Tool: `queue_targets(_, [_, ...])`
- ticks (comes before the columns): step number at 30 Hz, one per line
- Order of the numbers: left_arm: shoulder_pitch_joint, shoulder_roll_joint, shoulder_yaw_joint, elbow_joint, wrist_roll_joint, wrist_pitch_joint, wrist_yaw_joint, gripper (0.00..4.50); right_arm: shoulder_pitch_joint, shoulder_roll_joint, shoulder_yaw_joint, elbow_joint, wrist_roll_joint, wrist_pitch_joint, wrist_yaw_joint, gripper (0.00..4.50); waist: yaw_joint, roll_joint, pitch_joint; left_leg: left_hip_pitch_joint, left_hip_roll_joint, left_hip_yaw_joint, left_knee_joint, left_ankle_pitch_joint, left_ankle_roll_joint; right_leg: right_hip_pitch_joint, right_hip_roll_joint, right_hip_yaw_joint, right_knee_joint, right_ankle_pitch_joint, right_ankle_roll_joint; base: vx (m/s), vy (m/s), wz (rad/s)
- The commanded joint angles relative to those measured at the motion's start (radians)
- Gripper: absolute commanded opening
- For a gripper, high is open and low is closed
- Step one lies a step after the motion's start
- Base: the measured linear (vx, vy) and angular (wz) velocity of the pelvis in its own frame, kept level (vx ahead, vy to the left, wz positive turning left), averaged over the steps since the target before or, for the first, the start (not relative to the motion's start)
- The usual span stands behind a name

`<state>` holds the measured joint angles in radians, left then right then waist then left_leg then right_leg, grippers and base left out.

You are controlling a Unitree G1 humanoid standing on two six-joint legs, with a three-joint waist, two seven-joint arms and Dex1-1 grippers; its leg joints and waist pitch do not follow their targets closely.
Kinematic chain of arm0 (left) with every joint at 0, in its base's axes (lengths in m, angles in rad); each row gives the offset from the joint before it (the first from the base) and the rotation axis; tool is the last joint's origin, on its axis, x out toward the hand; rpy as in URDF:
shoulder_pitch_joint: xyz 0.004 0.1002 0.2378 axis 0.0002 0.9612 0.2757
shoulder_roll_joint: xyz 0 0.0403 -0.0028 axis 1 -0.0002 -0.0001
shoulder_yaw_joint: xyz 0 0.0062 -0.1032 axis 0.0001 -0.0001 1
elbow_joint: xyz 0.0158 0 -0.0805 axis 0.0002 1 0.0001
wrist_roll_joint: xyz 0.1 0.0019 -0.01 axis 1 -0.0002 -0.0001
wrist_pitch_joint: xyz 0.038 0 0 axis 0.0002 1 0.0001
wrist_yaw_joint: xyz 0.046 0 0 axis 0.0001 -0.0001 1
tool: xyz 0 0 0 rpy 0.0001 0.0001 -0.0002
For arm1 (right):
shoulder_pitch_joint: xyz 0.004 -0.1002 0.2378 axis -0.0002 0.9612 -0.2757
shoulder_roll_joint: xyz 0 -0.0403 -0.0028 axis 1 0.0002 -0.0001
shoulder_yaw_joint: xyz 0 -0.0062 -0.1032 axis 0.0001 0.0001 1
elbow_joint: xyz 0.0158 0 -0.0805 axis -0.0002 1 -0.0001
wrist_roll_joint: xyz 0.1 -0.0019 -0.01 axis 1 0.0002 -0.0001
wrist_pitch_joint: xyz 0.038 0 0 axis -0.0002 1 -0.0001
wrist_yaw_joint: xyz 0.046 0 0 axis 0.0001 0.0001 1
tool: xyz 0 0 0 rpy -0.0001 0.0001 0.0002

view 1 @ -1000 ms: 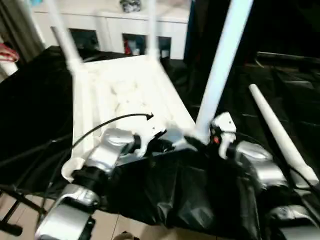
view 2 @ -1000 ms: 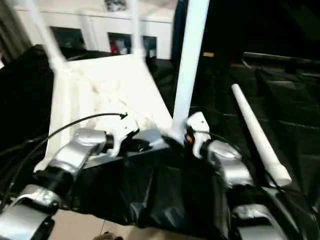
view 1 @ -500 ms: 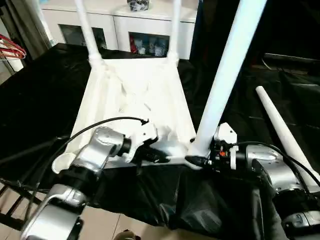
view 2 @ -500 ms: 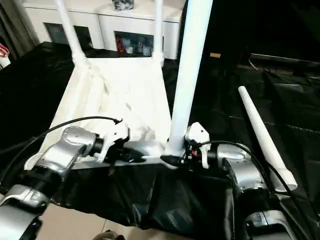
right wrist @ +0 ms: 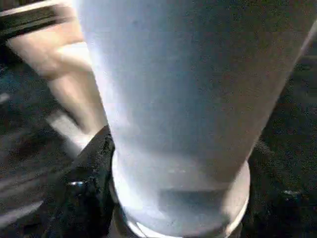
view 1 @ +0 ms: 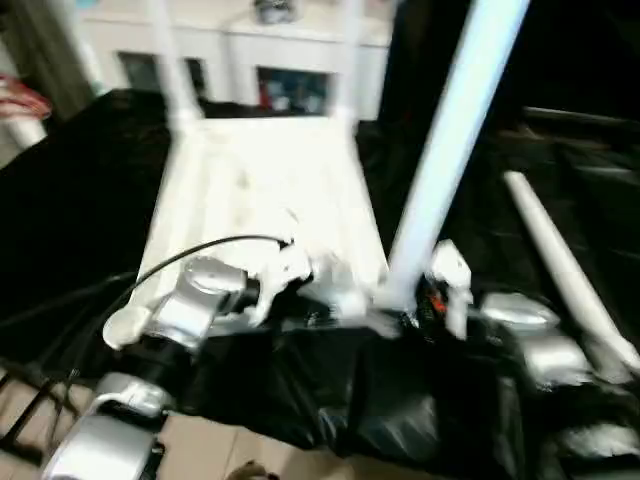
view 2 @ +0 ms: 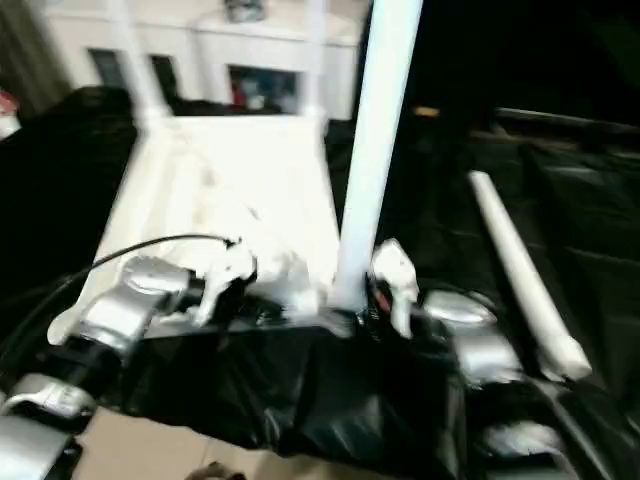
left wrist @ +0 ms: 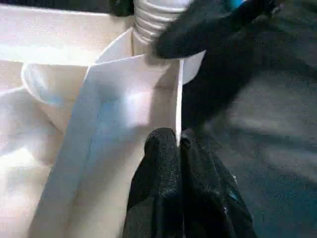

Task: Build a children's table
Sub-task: Rotate leg to tighten

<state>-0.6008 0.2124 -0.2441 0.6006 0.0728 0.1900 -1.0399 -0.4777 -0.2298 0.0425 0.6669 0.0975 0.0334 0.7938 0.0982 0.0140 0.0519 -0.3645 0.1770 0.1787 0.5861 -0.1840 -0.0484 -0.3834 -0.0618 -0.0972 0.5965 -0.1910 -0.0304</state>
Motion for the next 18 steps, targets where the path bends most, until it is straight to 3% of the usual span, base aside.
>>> queue_targets(1, [-0.046,-0.091,0.002,-0.021,-0.040,-0.008,0.071,0.00,-0.003,0.083,0.063,0.067,-0.037,0.028,-0.085,2.75,-0.003,-0.012,-0.054,0.014,0.065,-0.029,-0.075,-0.233,0.023,0.038,-0.114,0.063,-0.096,-0.395,-0.157,0.000,0.000,0.00])
queue_targets(4, [-0.061,-0.145,0.017,-0.010,-0.029,0.017,0.178,0.00,-0.032,0.134,0.046,0.115,-0.060,0.023,-0.239,2.75,-0.009,-0.012,-0.052,0.014,0.062,-0.028,-0.074,-0.230,0.030,0.037,-0.114,0.064,-0.102,-0.426,-0.142,0.000,0.000,0.00])
queue_targets(7, [-0.068,-0.171,0.020,-0.008,-0.028,0.022,0.226,0.00,-0.048,0.161,0.032,0.136,-0.059,0.021,-0.293,2.75,-0.011,-0.011,-0.055,0.013,0.064,-0.029,-0.075,-0.219,0.033,0.038,-0.112,0.065,-0.097,-0.390,-0.148,0.000,0.000,0.00])
queue_targets(8, [-0.066,-0.177,0.016,-0.012,-0.025,0.017,0.226,0.00,-0.052,0.173,0.024,0.142,-0.056,0.006,-0.289,3.31,-0.010,-0.011,-0.057,0.013,0.064,-0.027,-0.074,-0.211,0.043,0.037,-0.111,0.066,-0.094,-0.353,-0.152,0.000,0.000,0.00])
queue_targets(9, [-0.062,-0.181,0.012,-0.017,-0.025,0.016,0.218,0.00,-0.053,0.180,0.020,0.141,-0.054,-0.005,-0.277,3.45,-0.009,-0.009,-0.058,0.012,0.064,-0.026,-0.072,-0.206,0.045,0.038,-0.111,0.066,-0.092,-0.336,-0.157,0.000,0.000,0.00])
queue_targets(11, [-0.050,-0.176,0.000,-0.032,-0.025,0.010,0.184,0.00,-0.050,0.185,0.011,0.132,-0.037,-0.007,-0.247,3.48,-0.008,-0.009,-0.061,0.007,0.064,-0.025,-0.071,-0.173,0.062,0.042,-0.110,0.067,-0.082,-0.264,-0.176,0.000,0.000,0.00])
queue_targets(13, [-0.041,-0.164,-0.007,-0.043,-0.026,0.007,0.160,0.00,-0.048,0.174,0.016,0.127,-0.035,-0.014,-0.232,3.55,-0.009,-0.009,-0.060,0.006,0.064,-0.025,-0.070,-0.169,0.067,0.043,-0.110,0.066,-0.082,-0.253,-0.179,0.000,0.000,0.00])
queue_targets(14, [-0.036,-0.155,-0.009,-0.048,-0.029,0.005,0.145,0.00,-0.045,0.162,0.024,0.122,-0.041,-0.025,-0.221,3.87,-0.008,-0.009,-0.061,0.006,0.064,-0.024,-0.069,-0.164,0.070,0.044,-0.111,0.066,-0.081,-0.246,-0.182,0.000,0.000,0.00])
queue_targets(18, [-0.024,-0.111,-0.019,-0.059,-0.043,-0.004,0.080,0.00,-0.033,0.110,0.049,0.103,-0.053,-0.065,-0.155,3.95,-0.007,-0.008,-0.061,0.006,0.064,-0.023,-0.068,-0.168,0.078,0.045,-0.111,0.065,-0.082,-0.249,-0.184,0.000,0.000,0.00])
